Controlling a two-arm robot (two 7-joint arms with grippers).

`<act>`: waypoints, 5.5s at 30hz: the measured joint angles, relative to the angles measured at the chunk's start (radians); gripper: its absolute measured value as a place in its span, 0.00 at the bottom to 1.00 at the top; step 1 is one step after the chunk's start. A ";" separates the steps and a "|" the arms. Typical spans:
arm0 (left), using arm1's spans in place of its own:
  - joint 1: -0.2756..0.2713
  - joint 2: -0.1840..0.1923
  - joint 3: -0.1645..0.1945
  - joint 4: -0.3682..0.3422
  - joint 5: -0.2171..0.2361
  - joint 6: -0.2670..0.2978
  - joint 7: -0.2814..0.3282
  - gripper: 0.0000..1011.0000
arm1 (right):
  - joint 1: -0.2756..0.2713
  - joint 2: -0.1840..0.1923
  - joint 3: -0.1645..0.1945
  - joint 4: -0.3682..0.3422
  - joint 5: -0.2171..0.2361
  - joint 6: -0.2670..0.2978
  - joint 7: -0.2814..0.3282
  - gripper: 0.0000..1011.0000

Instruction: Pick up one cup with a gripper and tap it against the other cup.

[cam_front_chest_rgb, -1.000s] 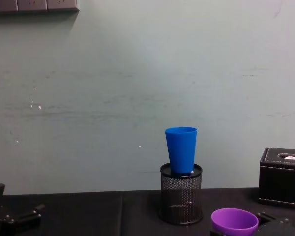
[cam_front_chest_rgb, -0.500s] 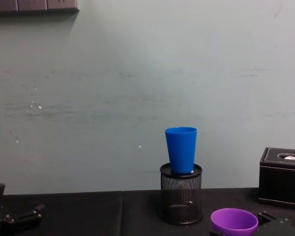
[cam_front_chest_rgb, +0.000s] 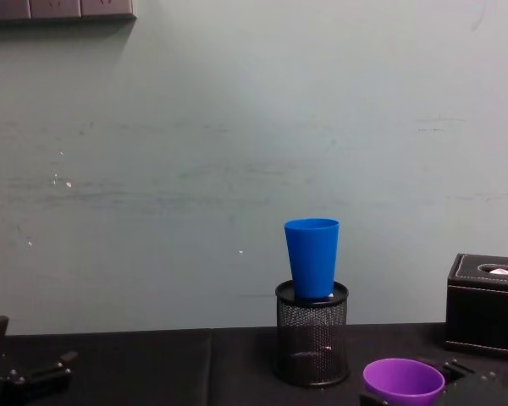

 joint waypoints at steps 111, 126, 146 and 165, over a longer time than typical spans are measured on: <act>0.000 0.000 0.000 0.000 0.000 0.000 0.000 1.00 | -0.040 -0.117 0.183 -0.017 -0.113 0.036 -0.250 0.99; 0.000 0.000 0.000 0.000 0.000 0.000 0.000 1.00 | -0.034 -0.140 0.213 0.008 -0.136 0.077 -0.255 0.99; 0.000 0.000 0.000 0.000 0.000 0.000 0.000 1.00 | -0.034 -0.140 0.213 0.008 -0.137 0.075 -0.251 0.99; 0.000 0.000 0.000 0.000 0.000 0.000 0.000 1.00 | -0.034 -0.139 0.212 0.007 -0.136 0.074 -0.251 0.99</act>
